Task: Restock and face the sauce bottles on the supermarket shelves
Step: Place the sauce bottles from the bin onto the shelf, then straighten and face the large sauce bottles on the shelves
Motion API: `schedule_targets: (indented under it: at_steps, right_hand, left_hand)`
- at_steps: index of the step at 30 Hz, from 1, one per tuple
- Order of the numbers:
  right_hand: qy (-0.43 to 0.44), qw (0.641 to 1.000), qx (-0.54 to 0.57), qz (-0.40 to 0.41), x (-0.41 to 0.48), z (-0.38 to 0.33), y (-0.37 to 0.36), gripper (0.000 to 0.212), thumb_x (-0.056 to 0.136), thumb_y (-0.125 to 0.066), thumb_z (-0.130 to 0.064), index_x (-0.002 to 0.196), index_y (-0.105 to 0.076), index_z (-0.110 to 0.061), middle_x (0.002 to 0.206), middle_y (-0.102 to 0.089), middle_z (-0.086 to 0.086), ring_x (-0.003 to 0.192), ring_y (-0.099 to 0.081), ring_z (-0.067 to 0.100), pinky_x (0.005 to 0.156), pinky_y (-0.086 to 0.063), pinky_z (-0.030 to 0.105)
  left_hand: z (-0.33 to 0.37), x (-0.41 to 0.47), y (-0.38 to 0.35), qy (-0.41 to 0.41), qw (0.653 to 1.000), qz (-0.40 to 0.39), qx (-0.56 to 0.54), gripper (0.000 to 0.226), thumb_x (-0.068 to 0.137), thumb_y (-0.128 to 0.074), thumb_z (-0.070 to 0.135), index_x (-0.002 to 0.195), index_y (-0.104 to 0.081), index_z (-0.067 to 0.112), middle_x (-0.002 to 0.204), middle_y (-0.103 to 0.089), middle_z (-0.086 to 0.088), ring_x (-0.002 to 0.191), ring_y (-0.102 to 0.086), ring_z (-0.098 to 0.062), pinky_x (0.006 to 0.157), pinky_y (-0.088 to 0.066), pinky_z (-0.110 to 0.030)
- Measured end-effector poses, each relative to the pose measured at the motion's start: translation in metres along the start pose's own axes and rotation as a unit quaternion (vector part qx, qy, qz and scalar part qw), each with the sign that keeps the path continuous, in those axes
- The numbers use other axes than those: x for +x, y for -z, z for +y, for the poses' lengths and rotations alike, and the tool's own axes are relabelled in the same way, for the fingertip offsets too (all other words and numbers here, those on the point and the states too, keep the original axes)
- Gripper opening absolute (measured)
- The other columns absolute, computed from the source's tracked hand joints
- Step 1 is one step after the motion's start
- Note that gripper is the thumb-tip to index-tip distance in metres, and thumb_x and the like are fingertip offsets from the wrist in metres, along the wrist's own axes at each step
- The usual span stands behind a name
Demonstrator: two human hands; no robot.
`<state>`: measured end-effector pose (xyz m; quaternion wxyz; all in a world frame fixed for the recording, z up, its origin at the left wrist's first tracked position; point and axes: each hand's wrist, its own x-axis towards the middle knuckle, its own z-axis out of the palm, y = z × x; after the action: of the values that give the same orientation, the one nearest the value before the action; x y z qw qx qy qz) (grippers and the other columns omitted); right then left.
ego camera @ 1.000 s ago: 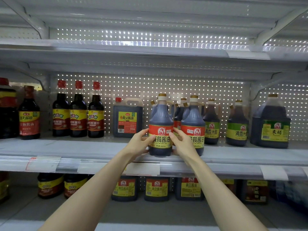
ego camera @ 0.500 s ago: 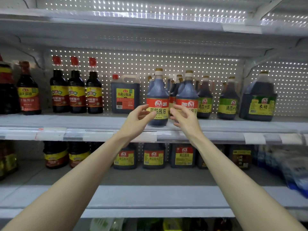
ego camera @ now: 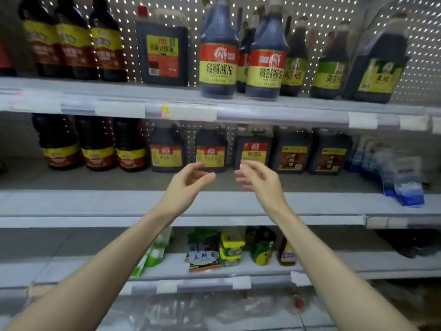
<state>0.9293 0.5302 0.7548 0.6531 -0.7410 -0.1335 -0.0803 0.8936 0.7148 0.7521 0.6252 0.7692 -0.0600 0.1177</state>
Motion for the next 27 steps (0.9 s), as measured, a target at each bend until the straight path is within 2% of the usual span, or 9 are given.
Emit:
schedule_targets:
  at_steps: [3, 6, 11, 13, 15, 19, 21, 24, 27]
  right_hand:
    - [-0.06, 0.998, 0.005, -0.003, -0.022, 0.052, -0.007, 0.009, 0.094, -0.058, -0.028, 0.103, -0.062, -0.026, 0.099, -0.071, 0.0, 0.091, -0.069, 0.016, 0.079, -0.053, 0.028]
    - [-0.117, 0.993, 0.009, -0.009, -0.043, 0.104, -0.015, 0.006, 0.094, -0.058, -0.023, 0.098, -0.063, -0.026, 0.094, -0.071, 0.0, 0.084, -0.068, 0.014, 0.073, -0.052, 0.021]
    - [-0.196, 0.98, 0.013, -0.026, -0.079, 0.189, -0.036, 0.008, 0.094, -0.058, -0.021, 0.101, -0.062, -0.019, 0.088, -0.07, -0.004, 0.074, -0.067, 0.004, 0.067, -0.05, 0.016]
    - [-0.23, 0.972, 0.024, -0.03, -0.093, 0.227, -0.048, 0.005, 0.094, -0.059, -0.018, 0.097, -0.063, -0.018, 0.089, -0.069, 0.0, 0.08, -0.067, 0.009, 0.066, -0.048, 0.013]
    - [-0.253, 0.966, 0.016, -0.039, -0.109, 0.268, -0.06, 0.006, 0.093, -0.061, -0.018, 0.092, -0.065, -0.022, 0.09, -0.069, 0.0, 0.086, -0.066, 0.015, 0.071, -0.05, 0.016]
    - [-0.309, 0.949, 0.011, -0.057, -0.14, 0.34, -0.079, 0.007, 0.092, -0.063, -0.02, 0.09, -0.065, -0.026, 0.084, -0.069, -0.004, 0.082, -0.065, 0.013, 0.074, -0.049, 0.023]
    - [-0.335, 0.939, 0.011, -0.072, -0.154, 0.377, -0.09, 0.008, 0.092, -0.062, -0.019, 0.089, -0.065, -0.026, 0.083, -0.069, -0.004, 0.08, -0.066, 0.012, 0.074, -0.049, 0.022]
    - [-0.357, 0.93, 0.006, -0.091, -0.173, 0.43, -0.11, 0.011, 0.093, -0.061, -0.016, 0.088, -0.064, -0.025, 0.083, -0.068, -0.006, 0.078, -0.065, 0.008, 0.074, -0.047, 0.019]
    - [-0.376, 0.92, 0.002, -0.115, -0.19, 0.481, -0.131, 0.006, 0.093, -0.061, -0.02, 0.092, -0.064, -0.025, 0.084, -0.068, -0.01, 0.078, -0.065, 0.001, 0.071, -0.045, 0.012]
  left_hand:
    - [-0.053, -0.017, -0.012, 0.051, 0.999, -0.008, -0.006, 0.044, 0.089, -0.063, 0.031, 0.129, -0.052, 0.019, 0.107, -0.062, 0.01, 0.103, -0.059, -0.003, 0.08, -0.046, -0.013]
    - [-0.104, -0.034, -0.021, 0.099, 0.995, -0.009, -0.011, 0.036, 0.09, -0.062, 0.027, 0.125, -0.054, 0.021, 0.104, -0.063, 0.011, 0.092, -0.059, 0.006, 0.071, -0.045, -0.005]
    - [-0.19, -0.065, -0.032, 0.191, 0.981, 0.0, -0.028, 0.036, 0.089, -0.066, 0.028, 0.123, -0.056, 0.019, 0.102, -0.065, 0.01, 0.09, -0.061, 0.001, 0.075, -0.05, -0.013]
    - [-0.228, -0.08, -0.035, 0.232, 0.972, 0.006, -0.038, 0.038, 0.087, -0.069, 0.03, 0.12, -0.057, 0.02, 0.099, -0.065, 0.008, 0.089, -0.061, -0.003, 0.075, -0.048, -0.014]
    - [-0.269, -0.098, -0.037, 0.271, 0.962, 0.004, -0.037, 0.033, 0.089, -0.067, 0.025, 0.12, -0.056, 0.019, 0.096, -0.063, 0.007, 0.086, -0.059, -0.003, 0.075, -0.047, -0.013]
    - [-0.337, -0.129, -0.04, 0.322, 0.946, 0.012, -0.034, 0.04, 0.083, -0.07, 0.032, 0.118, -0.055, 0.017, 0.098, -0.063, 0.003, 0.087, -0.059, -0.002, 0.074, -0.046, -0.013]
    - [-0.375, -0.143, -0.04, 0.356, 0.934, 0.024, -0.029, 0.031, 0.091, -0.065, 0.022, 0.12, -0.055, 0.016, 0.101, -0.064, -0.003, 0.086, -0.059, -0.003, 0.069, -0.047, -0.01]
    - [-0.43, -0.167, -0.042, 0.398, 0.916, 0.05, -0.022, 0.028, 0.092, -0.06, 0.017, 0.119, -0.055, 0.013, 0.096, -0.065, -0.003, 0.084, -0.06, -0.009, 0.072, -0.047, -0.015]
    - [-0.482, -0.188, -0.042, 0.428, 0.9, 0.072, -0.024, 0.028, 0.092, -0.06, 0.018, 0.119, -0.057, 0.012, 0.095, -0.065, 0.004, 0.082, -0.062, 0.0, 0.069, -0.047, -0.013]
